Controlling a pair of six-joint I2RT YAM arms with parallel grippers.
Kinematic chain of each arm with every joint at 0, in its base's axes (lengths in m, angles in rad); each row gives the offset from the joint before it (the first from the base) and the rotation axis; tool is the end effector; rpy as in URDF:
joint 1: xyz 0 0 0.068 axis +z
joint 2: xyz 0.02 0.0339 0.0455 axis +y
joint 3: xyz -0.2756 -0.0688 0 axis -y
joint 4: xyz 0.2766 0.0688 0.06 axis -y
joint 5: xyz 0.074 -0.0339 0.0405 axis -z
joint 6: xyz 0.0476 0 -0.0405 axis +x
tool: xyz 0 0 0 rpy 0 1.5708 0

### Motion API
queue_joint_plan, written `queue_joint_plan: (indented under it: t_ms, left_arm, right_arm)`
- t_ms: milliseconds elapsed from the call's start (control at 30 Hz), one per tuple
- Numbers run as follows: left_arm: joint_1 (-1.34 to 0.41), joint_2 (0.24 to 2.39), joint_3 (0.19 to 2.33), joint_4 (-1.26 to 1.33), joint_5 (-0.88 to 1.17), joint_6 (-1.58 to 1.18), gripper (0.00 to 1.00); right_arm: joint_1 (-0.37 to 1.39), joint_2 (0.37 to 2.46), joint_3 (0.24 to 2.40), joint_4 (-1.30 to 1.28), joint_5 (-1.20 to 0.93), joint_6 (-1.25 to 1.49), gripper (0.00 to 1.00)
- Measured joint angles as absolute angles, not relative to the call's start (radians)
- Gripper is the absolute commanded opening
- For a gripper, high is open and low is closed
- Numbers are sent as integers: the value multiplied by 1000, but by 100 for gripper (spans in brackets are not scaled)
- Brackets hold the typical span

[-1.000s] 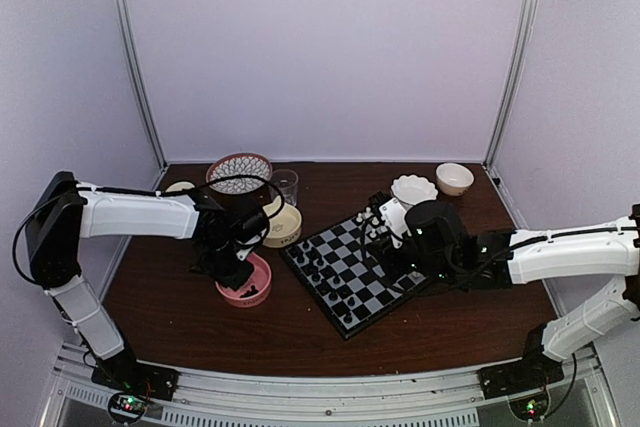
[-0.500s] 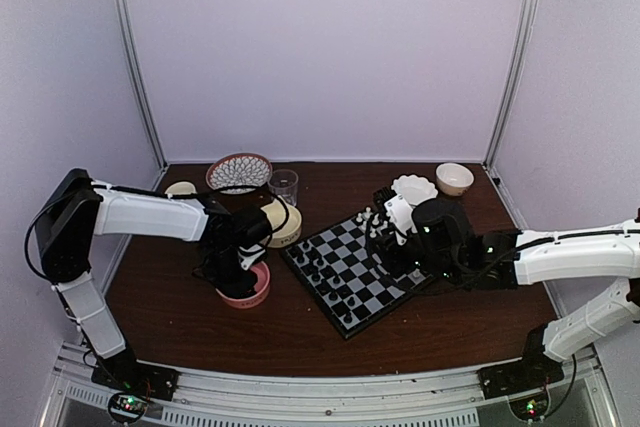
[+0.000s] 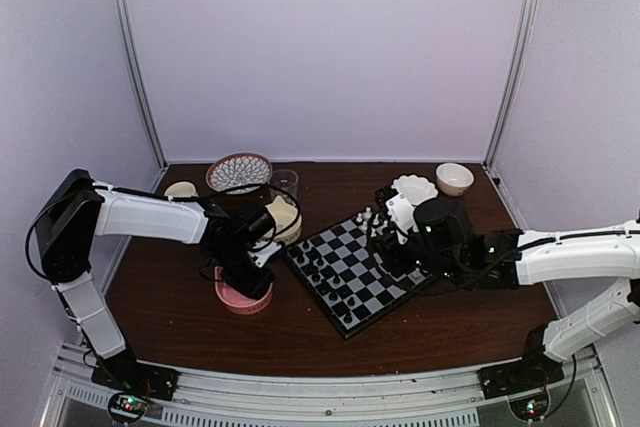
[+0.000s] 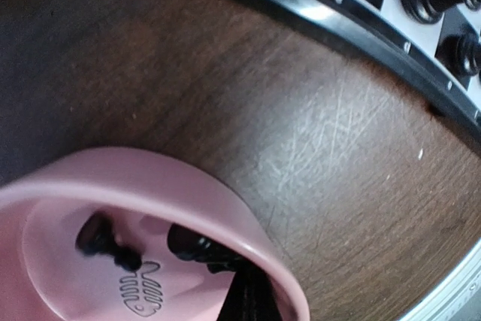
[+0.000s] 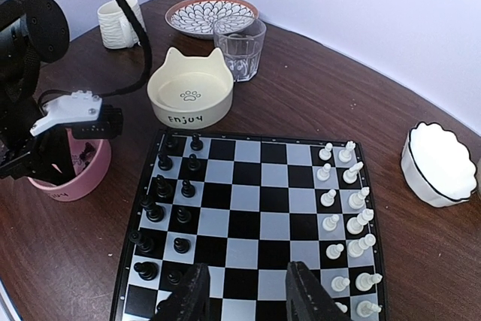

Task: Set up the chess pieces on the board
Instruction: Pick up the pawn from the storage box.

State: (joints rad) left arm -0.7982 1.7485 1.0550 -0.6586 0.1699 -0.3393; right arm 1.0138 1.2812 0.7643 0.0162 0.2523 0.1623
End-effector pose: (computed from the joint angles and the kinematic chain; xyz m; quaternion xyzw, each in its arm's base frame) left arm 0.2358 -0.2534 0.1361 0.2343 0.9624 -0.1296 0.0462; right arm 0.1775 0.2626 0.2354 -0.2940 0.8037 0.1906 0.4809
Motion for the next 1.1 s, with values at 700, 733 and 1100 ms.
queue_joint_plan:
  t_ms: [700,733,1100]
  left_arm:
    - [-798,1586,1042,-591,-29,-400,39]
    - [-798,1575,1036,-591,-37,-401,44]
    - [-798,1612,995,-537,-55,-445,52]
  right_arm:
    - [1014,1261,758,20,261,162,38]
    - [1014,1261,758,20,261,162,38]
    - [1014,1261,758,20,261,162,38]
